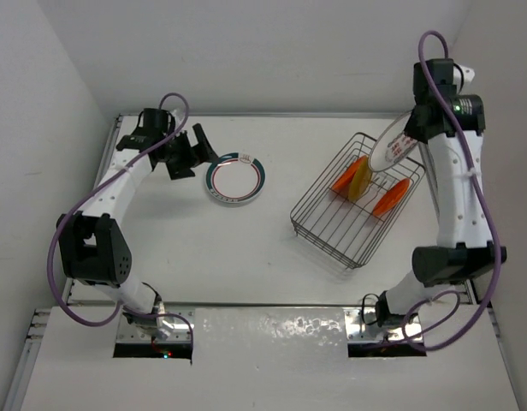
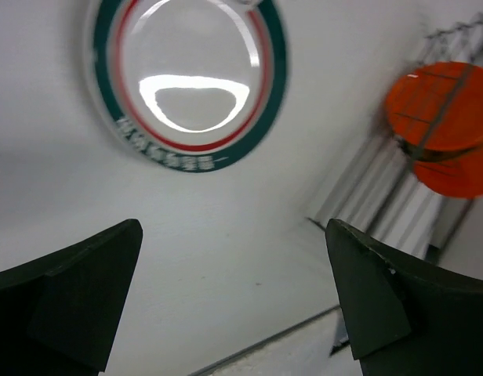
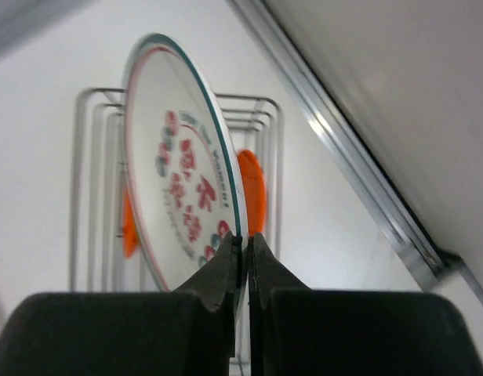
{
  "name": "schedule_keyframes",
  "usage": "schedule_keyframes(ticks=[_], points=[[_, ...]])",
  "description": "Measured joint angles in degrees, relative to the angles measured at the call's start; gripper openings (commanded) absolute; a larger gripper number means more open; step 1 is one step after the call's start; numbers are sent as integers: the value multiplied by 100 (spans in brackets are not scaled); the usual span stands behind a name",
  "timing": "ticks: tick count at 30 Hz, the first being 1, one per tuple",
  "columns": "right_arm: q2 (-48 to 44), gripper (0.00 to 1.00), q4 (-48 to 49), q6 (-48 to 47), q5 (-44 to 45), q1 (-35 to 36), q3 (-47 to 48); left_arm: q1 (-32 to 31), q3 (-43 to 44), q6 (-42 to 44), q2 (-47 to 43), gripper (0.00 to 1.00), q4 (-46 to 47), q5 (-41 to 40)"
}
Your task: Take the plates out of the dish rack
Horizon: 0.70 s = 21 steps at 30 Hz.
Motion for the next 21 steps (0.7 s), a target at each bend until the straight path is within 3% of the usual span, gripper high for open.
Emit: schedule_keyframes(ticks=[4,9,11,16,18,21], points=[[-868,0,765,-332,-988,-13,-800,-136,-2,-332,0,100,966,1237],[-1792,0,2673,-293,-3602,-4,-2514,-549,-15,-1005,0,100,2448,2343],[-1818,0,3716,24,-4586,146,-3163,-697,-13,-1169,2,100,2771,2590],[-1517,0,5152,678,-5727,686,-3952,-828,-17,-1408,138,99,3134,2876],[-1349,0,5525,876,-5982,914,-3995,-828,-33,-1482,208,90,3241,2918],[-1244,0,6148,1200,-6249,1123,-4098,-828,-81,-1633,273,29,3353,2927]])
